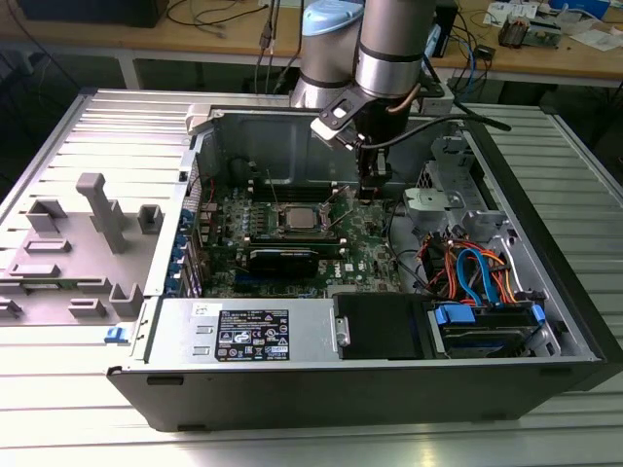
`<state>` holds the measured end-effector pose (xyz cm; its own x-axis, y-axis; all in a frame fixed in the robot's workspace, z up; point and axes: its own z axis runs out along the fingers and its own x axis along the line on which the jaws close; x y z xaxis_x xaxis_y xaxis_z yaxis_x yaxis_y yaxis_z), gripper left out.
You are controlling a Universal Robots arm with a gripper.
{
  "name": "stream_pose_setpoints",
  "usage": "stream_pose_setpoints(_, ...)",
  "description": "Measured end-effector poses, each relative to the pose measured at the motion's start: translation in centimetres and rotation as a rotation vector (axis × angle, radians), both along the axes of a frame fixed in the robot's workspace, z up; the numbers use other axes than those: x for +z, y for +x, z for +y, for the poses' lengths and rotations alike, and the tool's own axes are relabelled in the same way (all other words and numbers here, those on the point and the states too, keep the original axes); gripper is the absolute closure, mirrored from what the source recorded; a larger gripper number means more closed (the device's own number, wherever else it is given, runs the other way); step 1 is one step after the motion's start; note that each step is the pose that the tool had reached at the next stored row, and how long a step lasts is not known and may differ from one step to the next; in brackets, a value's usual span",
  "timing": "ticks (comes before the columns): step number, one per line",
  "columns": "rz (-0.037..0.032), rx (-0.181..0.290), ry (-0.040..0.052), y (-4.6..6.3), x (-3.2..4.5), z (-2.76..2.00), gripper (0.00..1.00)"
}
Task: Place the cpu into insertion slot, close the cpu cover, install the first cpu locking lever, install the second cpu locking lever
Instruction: 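Close the cpu cover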
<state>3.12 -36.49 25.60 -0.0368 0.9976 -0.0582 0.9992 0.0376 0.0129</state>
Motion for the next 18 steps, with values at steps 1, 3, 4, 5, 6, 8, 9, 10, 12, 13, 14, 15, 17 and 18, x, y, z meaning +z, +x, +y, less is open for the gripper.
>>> stream_pose_setpoints(1, 0.0022, 0.005, 0.0001, 0.0, -0.14, 0.0, 0.89)
stream_pose_setpoints(3, 0.0062, 0.01, 0.0002, 0.0, -0.36, 0.0, 0.89)
stream_pose_setpoints(4, 0.0081, 0.011, 0.0002, 0.0, -0.44, 0.0, 0.89)
stream_pose_setpoints(5, 0.0092, 0.012, 0.0003, 0.0, -0.5, 0.0, 0.89)
stream_pose_setpoints(6, 0.0095, 0.012, 0.0, -0.01, -0.51, 0.0, 0.89)
stream_pose_setpoints(8, 0.0095, 0.012, 0.0002, 0.0, -0.52, 0.0, 0.89)
stream_pose_setpoints(9, 0.0095, 0.012, 0.0001, 0.0, -0.52, 0.0, 0.89)
stream_pose_setpoints(10, 0.0095, 0.012, 0.0002, 0.0, -0.52, 0.0, 0.89)
stream_pose_setpoints(12, 0.0095, 0.012, 0.0002, 0.0, -0.52, 0.0, 0.89)
stream_pose_setpoints(13, 0.0095, 0.012, 0.0001, 0.0, -0.52, 0.0, 0.89)
stream_pose_setpoints(14, 0.0095, 0.012, 0.0002, 0.0, -0.52, 0.0, 0.89)
stream_pose_setpoints(15, 0.0095, 0.012, 0.0002, 0.0, -0.52, 0.0, 0.89)
stream_pose_setpoints(17, 0.0094, 0.013, 0.0001, 0.0, -0.52, 0.0, 0.89)
stream_pose_setpoints(18, 0.0095, 0.013, 0.0002, -0.01, -0.52, 0.0, 0.89)
